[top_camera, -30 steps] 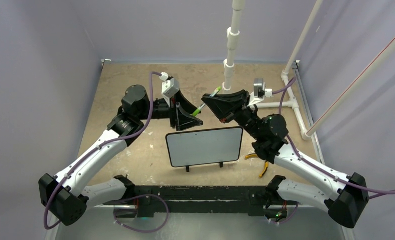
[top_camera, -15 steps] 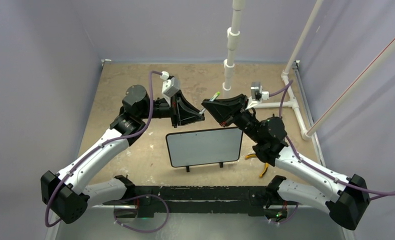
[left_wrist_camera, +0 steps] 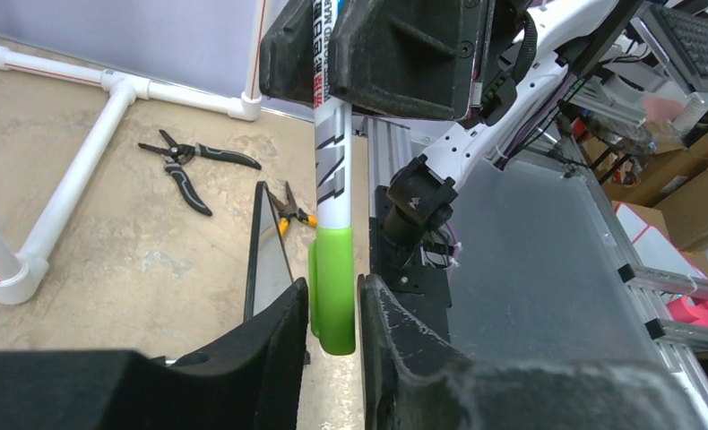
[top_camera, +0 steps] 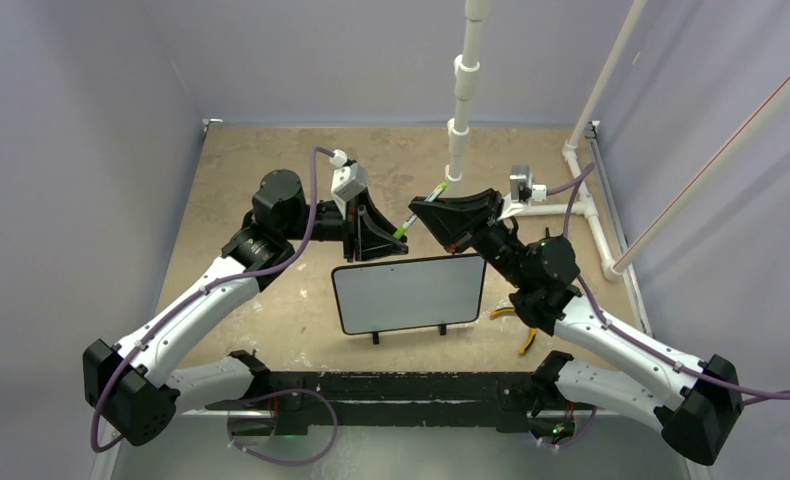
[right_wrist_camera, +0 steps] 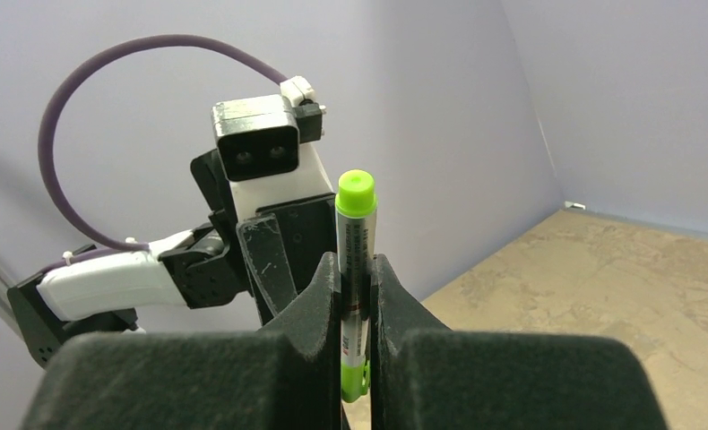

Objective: Write a sentence on the whiteboard
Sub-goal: Open the whiteboard marker at the center of the board.

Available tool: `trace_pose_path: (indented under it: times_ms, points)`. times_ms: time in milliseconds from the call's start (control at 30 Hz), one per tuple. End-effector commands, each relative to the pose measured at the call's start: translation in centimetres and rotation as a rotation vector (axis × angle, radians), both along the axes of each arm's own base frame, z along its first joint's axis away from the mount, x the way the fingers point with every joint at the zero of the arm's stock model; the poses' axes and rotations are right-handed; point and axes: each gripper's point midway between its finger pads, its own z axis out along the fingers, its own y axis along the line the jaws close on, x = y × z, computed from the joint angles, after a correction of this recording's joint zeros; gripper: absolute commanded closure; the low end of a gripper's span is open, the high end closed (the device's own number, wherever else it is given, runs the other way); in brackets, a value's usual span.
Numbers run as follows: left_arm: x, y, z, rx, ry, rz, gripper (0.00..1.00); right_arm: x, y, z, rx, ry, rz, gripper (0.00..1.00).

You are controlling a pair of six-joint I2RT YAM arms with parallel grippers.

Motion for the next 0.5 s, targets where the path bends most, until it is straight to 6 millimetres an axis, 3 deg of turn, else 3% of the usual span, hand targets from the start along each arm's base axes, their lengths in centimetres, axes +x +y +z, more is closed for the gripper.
trace_pose_path:
  times_ms: [0,167,267,300,400,467]
  points:
    - [-0.66,0.05,1.76,-0.047,-0.065,-0.029,0.71,0.02,-0.35,0.62,0.025,-0.004,-0.010,1.00]
    - [-0.96,-0.05,2.00,-0.070,-0.059,-0.050,0.68,0.00,-0.48,0.13,0.020,0.013,-0.011,1.00]
    - [-1.00,-0.06,1.89,-0.069,-0.056,-0.051,0.71,-0.04,-0.53,0.03,0.021,0.017,-0.011,1.00]
    - [-1.00,-0.03,1.91,-0.071,-0.057,-0.050,0.75,-0.02,-0.54,0.04,0.022,0.018,-0.012,1.00]
    - [-1.07,0.00,1.99,-0.075,-0.058,-0.049,0.99,0.00,-0.45,-0.16,0.018,0.023,-0.009,1.00]
    - [-1.02,0.09,1.56,-0.061,-0.066,-0.043,1.00,0.13,-0.38,-0.35,0.002,0.028,-0.013,1.00]
